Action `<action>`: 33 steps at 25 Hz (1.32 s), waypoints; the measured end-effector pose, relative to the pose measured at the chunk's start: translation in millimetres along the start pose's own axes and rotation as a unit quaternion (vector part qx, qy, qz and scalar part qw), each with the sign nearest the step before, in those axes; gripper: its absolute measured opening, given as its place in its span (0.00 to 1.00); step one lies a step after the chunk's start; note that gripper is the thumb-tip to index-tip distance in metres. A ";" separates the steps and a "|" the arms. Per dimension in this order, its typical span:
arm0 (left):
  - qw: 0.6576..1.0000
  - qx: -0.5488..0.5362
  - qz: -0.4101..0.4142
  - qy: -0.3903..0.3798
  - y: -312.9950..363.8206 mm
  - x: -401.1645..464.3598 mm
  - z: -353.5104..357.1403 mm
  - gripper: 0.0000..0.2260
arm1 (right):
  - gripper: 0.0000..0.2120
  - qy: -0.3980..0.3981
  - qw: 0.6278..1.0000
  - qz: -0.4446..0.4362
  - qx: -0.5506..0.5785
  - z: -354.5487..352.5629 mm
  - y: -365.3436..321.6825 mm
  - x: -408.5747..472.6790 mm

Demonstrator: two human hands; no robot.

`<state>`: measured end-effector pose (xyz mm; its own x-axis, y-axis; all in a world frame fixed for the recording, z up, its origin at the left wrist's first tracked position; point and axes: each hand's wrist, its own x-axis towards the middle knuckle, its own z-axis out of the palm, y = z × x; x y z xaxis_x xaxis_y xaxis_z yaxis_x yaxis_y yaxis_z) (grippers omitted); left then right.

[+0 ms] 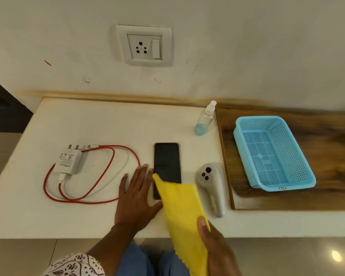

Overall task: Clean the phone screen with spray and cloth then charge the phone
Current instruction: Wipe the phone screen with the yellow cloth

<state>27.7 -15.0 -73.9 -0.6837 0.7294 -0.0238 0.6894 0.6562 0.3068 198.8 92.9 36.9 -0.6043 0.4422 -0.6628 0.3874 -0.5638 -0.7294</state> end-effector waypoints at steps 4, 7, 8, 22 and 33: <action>1.000 0.013 -0.008 0.012 -0.1 0.8 3.8 0.38 | 0.15 -0.012 0.983 -0.088 0.160 4.7 -71.9 0.8; 0.999 0.013 -0.033 -0.008 -0.3 1.9 4.4 0.41 | 0.07 0.018 0.970 -0.237 0.053 6.6 -120.0 22.8; 0.999 0.013 -0.035 -0.011 -0.6 1.9 5.4 0.41 | 0.06 0.049 0.964 -0.263 -0.003 10.0 -133.1 39.5; 0.999 0.014 -0.033 0.003 -1.2 2.2 9.2 0.40 | 0.21 -0.107 0.602 -0.399 -0.683 52.1 -43.3 207.4; 0.999 0.011 -0.020 0.024 -0.6 2.9 7.1 0.38 | 0.22 -0.124 0.603 -0.430 -0.661 36.5 -11.3 183.3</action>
<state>26.9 -11.9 -80.9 -0.7209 0.6930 0.0106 0.6663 0.6887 0.2858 58.3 154.9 -70.2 -0.9992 -0.0364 -0.0171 -0.0268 0.9195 -0.3923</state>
